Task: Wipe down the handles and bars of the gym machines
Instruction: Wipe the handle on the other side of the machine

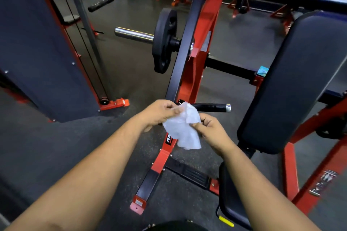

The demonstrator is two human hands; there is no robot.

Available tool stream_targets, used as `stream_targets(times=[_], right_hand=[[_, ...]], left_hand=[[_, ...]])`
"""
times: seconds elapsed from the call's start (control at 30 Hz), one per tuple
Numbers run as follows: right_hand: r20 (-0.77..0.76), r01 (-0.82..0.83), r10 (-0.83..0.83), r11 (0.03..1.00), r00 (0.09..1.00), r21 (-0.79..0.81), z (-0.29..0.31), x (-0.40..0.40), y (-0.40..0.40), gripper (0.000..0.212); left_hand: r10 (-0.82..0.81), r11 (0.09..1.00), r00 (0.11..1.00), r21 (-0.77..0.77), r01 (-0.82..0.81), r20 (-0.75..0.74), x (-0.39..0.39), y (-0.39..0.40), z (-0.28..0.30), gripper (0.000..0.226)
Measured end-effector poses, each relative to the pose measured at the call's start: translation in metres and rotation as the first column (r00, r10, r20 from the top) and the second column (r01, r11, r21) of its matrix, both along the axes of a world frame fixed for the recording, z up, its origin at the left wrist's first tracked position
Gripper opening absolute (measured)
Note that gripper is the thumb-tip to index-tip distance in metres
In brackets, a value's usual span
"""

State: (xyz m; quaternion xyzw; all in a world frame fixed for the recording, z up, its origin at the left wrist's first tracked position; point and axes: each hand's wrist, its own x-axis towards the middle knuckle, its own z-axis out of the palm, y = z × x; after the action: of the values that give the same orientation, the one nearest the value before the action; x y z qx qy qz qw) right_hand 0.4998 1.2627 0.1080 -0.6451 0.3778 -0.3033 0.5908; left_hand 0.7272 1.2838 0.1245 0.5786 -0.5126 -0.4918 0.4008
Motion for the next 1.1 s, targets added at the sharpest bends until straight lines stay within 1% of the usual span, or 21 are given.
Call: stream_targets(times=[0.03, 0.07, 0.1, 0.13, 0.17, 0.2, 0.23, 0.27, 0.3, 0.33, 0.4, 0.5, 0.6, 0.63, 0.7, 0.77, 0.8, 0.87, 0.97, 1.03, 1.1], right_hand=[[0.028, 0.015, -0.016, 0.999, 0.999, 0.046, 0.001, -0.001, -0.002, 0.015], [0.057, 0.034, -0.040, 0.994, 0.998, 0.105, 0.000, -0.002, -0.004, 0.018], [0.085, 0.054, -0.068, 0.985, 0.994, 0.166, 0.000, -0.002, -0.004, 0.019], [0.116, 0.070, -0.098, 0.971, 0.988, 0.227, 0.001, 0.000, -0.003, 0.019], [0.143, 0.074, -0.118, 0.957, 0.983, 0.281, 0.002, 0.002, -0.003, 0.018], [0.161, 0.071, -0.131, 0.940, 0.978, 0.333, 0.001, 0.004, -0.003, 0.019], [0.175, 0.065, -0.140, 0.924, 0.975, 0.377, 0.000, 0.006, -0.003, 0.024], [0.191, 0.055, -0.143, 0.913, 0.971, 0.405, -0.001, 0.006, -0.003, 0.029], [0.204, 0.040, -0.135, 0.911, 0.970, 0.412, -0.001, 0.005, -0.004, 0.031], [0.213, 0.021, -0.119, 0.910, 0.970, 0.414, -0.002, 0.004, -0.004, 0.028], [0.218, -0.021, -0.075, 0.913, 0.973, 0.408, -0.004, -0.003, -0.006, 0.018], [0.179, 0.029, -0.098, 0.936, 0.979, 0.351, -0.004, -0.015, -0.011, 0.014], [0.124, 0.139, -0.186, 0.940, 0.975, 0.312, -0.015, -0.025, -0.024, 0.026], [0.133, 0.169, -0.221, 0.932, 0.966, 0.321, -0.018, -0.026, -0.026, 0.026], [0.130, 0.205, -0.252, 0.932, 0.959, 0.299, -0.027, -0.031, -0.028, 0.038], [0.063, 0.210, -0.226, 0.959, 0.972, 0.191, -0.032, -0.035, -0.028, 0.046], [0.014, 0.218, -0.221, 0.970, 0.975, 0.107, -0.033, -0.035, -0.026, 0.043], [-0.016, 0.273, -0.273, 0.962, 0.962, -0.007, -0.032, -0.036, -0.026, 0.026], [0.010, 0.278, -0.278, 0.960, 0.960, 0.017, -0.025, -0.038, -0.025, 0.013], [0.025, 0.237, -0.238, 0.970, 0.971, 0.047, -0.022, -0.042, -0.025, 0.016], [0.009, 0.288, -0.288, 0.958, 0.958, 0.014, -0.024, -0.042, -0.028, 0.018]], left_hand=[[0.135, 0.990, 0.983, 0.055, -0.129, -0.123, 0.001, 0.004, -0.006, 0.044], [0.272, 0.957, 0.934, 0.169, -0.237, -0.233, -0.001, 0.009, -0.015, 0.058], [0.360, 0.915, 0.888, 0.291, -0.278, -0.286, -0.006, 0.017, -0.027, 0.075], [0.382, 0.885, 0.875, 0.389, -0.254, -0.297, -0.015, 0.027, -0.043, 0.089], [0.345, 0.874, 0.883, 0.452, -0.179, -0.318, -0.027, 0.036, -0.059, 0.100], [0.297, 0.870, 0.873, 0.486, -0.081, -0.386, -0.039, 0.045, -0.069, 0.108], [0.257, 0.875, 0.834, 0.485, 0.014, -0.488, -0.051, 0.050, -0.073, 0.114], [0.225, 0.889, 0.782, 0.452, 0.081, -0.582, -0.063, 0.053, -0.073, 0.114], [0.204, 0.909, 0.728, 0.403, 0.108, -0.655, -0.071, 0.051, -0.071, 0.107], [0.200, 0.929, 0.687, 0.359, 0.094, -0.698, -0.077, 0.048, -0.067, 0.094], [0.238, 0.952, 0.656, 0.304, -0.014, -0.716, -0.081, 0.038, -0.059, 0.061], [0.342, 0.939, 0.650, 0.277, -0.204, -0.678, -0.072, 0.022, -0.059, 0.033], [0.400, 0.915, 0.716, 0.287, -0.283, -0.572, -0.062, 0.017, -0.057, 0.021], [0.418, 0.907, 0.754, 0.277, -0.317, -0.507, -0.060, 0.016, -0.056, 0.023], [0.469, 0.883, 0.813, 0.217, -0.417, -0.346, -0.057, 0.014, -0.058, 0.040], [0.486, 0.874, 0.847, 0.095, -0.477, -0.218, -0.050, 0.010, -0.060, 0.059], [0.455, 0.889, 0.873, 0.026, -0.458, -0.174, -0.048, 0.008, -0.060, 0.063], [0.364, 0.923, 0.927, -0.097, -0.371, -0.086, -0.044, 0.005, -0.058, 0.052], [0.338, 0.927, 0.941, -0.179, -0.329, 0.021, -0.044, 0.006, -0.046, 0.023], [0.324, 0.930, 0.944, -0.205, -0.305, 0.065, -0.043, 0.007, -0.039, 0.019], [0.300, 0.936, 0.945, -0.233, -0.264, 0.133, -0.043, 0.009, -0.034, 0.021]])
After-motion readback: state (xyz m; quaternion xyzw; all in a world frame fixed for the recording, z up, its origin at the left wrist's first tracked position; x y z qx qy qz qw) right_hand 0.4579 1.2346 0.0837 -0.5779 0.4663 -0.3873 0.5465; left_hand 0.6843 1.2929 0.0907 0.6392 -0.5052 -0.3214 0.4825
